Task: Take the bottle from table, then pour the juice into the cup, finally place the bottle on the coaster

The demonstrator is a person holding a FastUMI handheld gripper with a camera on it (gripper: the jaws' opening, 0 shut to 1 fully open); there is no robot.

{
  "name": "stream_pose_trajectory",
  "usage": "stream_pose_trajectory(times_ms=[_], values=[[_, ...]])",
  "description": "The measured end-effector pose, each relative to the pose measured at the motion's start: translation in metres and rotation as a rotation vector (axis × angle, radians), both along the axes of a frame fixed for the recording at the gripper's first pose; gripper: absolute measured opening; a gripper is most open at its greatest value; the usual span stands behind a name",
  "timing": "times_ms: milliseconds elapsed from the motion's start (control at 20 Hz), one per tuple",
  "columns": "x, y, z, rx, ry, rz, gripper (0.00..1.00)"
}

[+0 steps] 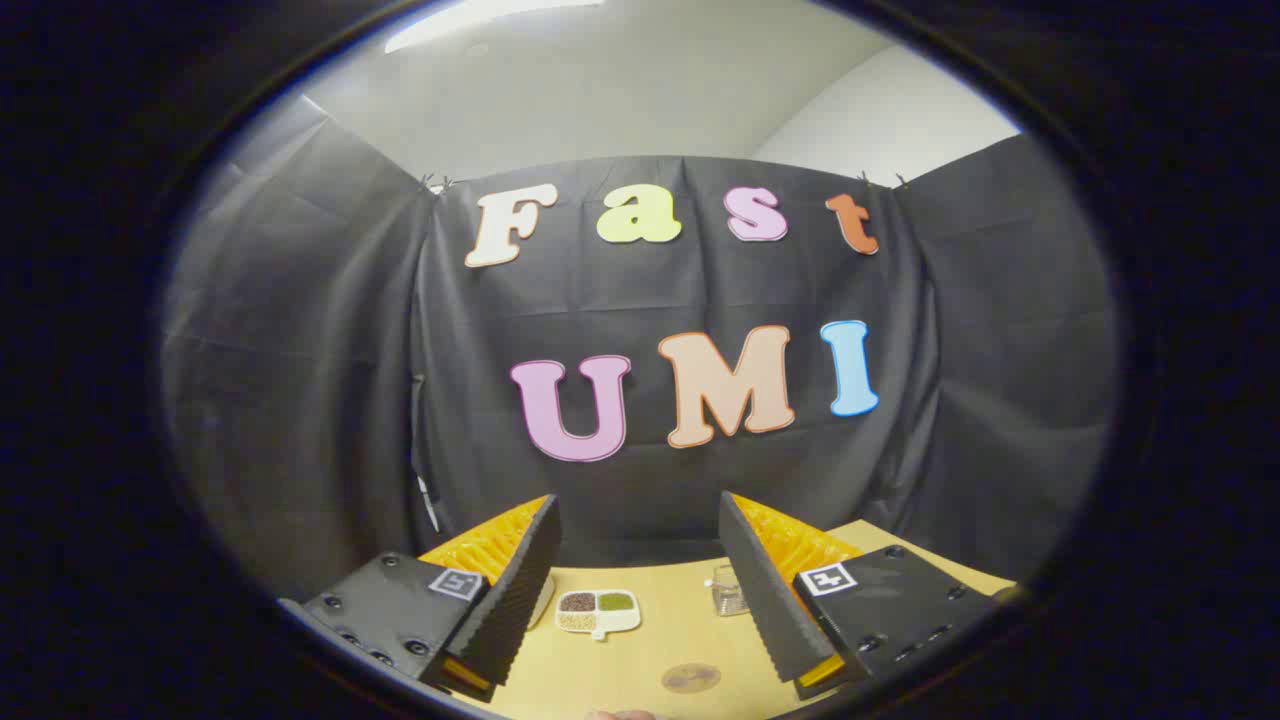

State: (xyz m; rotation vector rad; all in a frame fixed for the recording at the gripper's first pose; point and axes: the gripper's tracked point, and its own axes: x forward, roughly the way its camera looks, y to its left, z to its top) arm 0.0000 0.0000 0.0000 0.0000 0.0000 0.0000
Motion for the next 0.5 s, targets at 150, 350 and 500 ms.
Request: stream_pose_trajectory(times_ms=[150, 350, 500], values=[[-0.003, 0.011, -0.006, -0.011, 0.017, 0.017, 0.98], [-0.009, 0.013, -0.019, -0.046, 0.047, 0.016, 0.98], [-0.013, 0.013, -0.025, -0.058, 0.058, 0.002, 0.98]])
